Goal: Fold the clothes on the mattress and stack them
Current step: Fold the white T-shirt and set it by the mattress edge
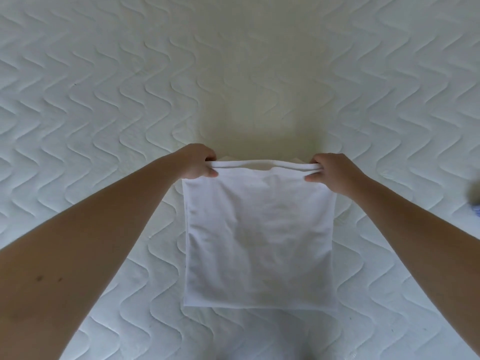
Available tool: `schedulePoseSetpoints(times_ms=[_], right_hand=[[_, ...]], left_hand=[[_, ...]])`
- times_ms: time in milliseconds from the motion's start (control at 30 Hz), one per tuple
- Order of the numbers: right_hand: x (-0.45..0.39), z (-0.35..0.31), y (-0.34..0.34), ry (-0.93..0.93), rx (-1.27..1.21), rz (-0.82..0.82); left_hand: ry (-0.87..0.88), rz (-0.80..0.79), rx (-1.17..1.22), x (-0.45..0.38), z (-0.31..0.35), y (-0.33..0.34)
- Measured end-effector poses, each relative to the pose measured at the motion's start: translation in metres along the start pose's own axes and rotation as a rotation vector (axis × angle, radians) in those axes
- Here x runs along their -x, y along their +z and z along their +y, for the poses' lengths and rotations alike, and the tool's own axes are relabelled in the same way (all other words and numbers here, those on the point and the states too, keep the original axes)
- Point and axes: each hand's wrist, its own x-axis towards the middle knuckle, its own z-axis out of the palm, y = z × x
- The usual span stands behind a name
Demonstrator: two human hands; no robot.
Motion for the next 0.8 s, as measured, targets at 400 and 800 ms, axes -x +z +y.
schedulePoseSetpoints(times_ms=[400, 800], right_hand=[[0.125, -0.07, -0.164, -0.27, 0.025, 0.543], [0.16, -0.01, 0.0, -0.251, 0.245, 0.559]], left_hand=[[0.12, 0.501, 0.033, 0.165, 0.065, -0.164], [0.206, 0.573, -0.256, 0.16, 0.049, 0.038]])
